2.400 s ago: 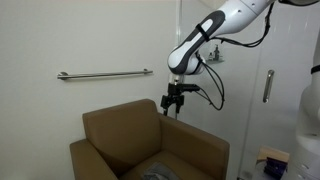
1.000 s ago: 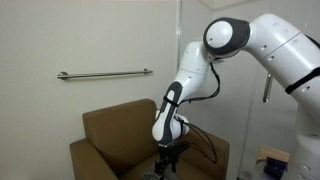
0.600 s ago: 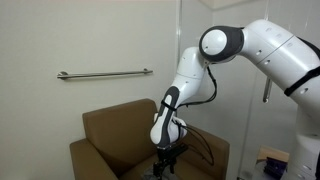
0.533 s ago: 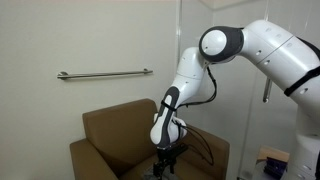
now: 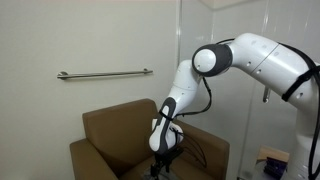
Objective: Wipe the couch with the cloth
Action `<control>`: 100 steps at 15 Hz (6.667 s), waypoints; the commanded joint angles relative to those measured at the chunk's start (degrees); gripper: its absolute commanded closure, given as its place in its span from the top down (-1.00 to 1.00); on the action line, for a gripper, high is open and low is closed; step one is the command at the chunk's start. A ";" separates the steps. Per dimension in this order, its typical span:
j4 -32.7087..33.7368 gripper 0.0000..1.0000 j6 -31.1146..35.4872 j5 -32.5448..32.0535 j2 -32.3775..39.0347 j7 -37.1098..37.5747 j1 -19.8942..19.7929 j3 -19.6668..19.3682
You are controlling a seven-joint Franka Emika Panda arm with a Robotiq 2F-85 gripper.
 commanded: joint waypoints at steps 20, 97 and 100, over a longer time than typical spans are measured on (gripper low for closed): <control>24.38 -0.87 -21.31 -4.43 15.84 0.87 -1.82 1.94; 42.59 -0.91 -46.33 -5.76 26.95 5.92 -8.72 -5.97; 42.95 -0.91 -45.93 -4.29 26.88 4.43 -11.94 -4.49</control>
